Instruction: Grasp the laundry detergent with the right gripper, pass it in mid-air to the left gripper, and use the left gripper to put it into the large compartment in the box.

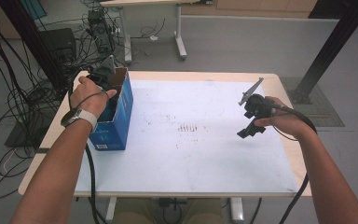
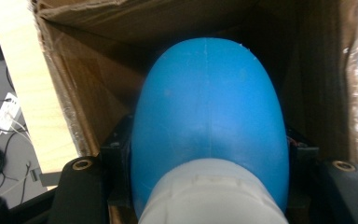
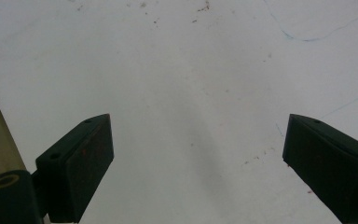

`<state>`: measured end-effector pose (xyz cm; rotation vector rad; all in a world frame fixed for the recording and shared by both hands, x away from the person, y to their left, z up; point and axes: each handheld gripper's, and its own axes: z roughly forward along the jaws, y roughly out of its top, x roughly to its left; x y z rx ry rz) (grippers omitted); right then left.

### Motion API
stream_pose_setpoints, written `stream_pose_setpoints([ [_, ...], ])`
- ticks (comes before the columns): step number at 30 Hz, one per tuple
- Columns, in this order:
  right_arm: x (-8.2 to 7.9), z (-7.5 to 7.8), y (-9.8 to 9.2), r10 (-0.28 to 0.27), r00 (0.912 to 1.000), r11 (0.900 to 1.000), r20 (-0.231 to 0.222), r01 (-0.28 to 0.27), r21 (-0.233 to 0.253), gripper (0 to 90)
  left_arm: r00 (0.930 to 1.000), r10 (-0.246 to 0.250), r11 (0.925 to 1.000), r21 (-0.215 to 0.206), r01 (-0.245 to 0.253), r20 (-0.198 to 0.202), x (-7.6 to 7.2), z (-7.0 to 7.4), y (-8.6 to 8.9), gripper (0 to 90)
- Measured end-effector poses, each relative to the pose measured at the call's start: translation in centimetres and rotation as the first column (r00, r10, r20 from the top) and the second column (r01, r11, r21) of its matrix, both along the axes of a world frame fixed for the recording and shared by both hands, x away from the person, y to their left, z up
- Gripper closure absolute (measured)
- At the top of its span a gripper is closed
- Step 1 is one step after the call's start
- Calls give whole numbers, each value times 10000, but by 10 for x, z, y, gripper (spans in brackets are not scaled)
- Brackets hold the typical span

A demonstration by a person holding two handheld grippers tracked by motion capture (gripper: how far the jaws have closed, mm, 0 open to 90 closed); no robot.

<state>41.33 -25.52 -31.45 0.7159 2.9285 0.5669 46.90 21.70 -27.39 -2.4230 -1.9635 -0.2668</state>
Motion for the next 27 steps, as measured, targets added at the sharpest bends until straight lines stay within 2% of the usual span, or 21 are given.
stream_pose_setpoints([
  [27, -1, -1, 1, 16, 10000, 10000, -45, -16, -6, 86, 10000, 44, 9999, -109, -44, -37, 0, -3, 4, 374],
])
